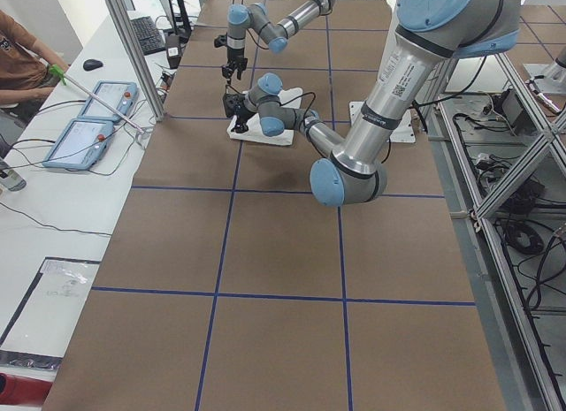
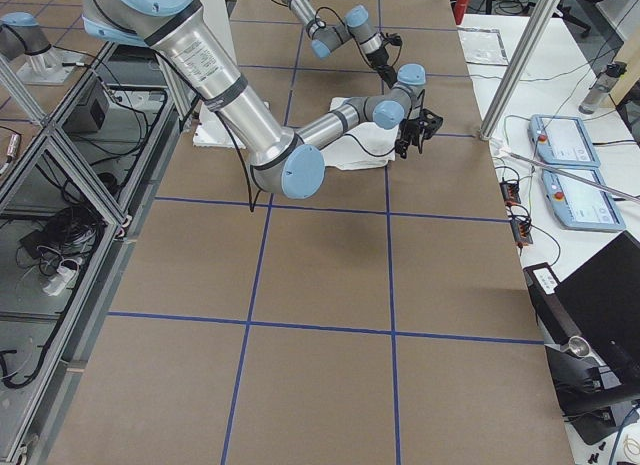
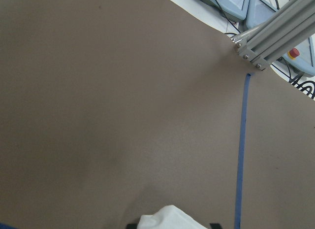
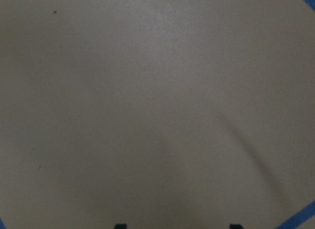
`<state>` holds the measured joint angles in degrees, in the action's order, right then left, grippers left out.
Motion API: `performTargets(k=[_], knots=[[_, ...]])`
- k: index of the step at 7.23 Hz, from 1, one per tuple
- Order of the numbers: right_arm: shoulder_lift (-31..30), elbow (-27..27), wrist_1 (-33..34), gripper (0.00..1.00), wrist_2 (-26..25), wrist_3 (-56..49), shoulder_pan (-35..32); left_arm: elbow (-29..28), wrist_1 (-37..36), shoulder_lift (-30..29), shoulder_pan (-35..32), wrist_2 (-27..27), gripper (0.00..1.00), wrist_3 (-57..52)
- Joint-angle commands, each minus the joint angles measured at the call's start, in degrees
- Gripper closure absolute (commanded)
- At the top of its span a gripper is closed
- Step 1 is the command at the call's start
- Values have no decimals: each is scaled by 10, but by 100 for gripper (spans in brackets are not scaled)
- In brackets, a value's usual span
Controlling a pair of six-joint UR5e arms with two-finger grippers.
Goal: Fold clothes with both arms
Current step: 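Release the shirt and raise both grippers away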
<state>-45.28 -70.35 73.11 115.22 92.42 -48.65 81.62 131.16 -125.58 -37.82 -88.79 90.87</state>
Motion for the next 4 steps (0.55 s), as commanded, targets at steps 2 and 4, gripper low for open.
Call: performTargets(k=[2,4], knots=[[-132,-110,-2,0,75,-139,-71,39,0,29,-61,-123,18,-142],[-231,-163,0,0,126,-322,-143,99,-5,108,-112,-196,18,-311]])
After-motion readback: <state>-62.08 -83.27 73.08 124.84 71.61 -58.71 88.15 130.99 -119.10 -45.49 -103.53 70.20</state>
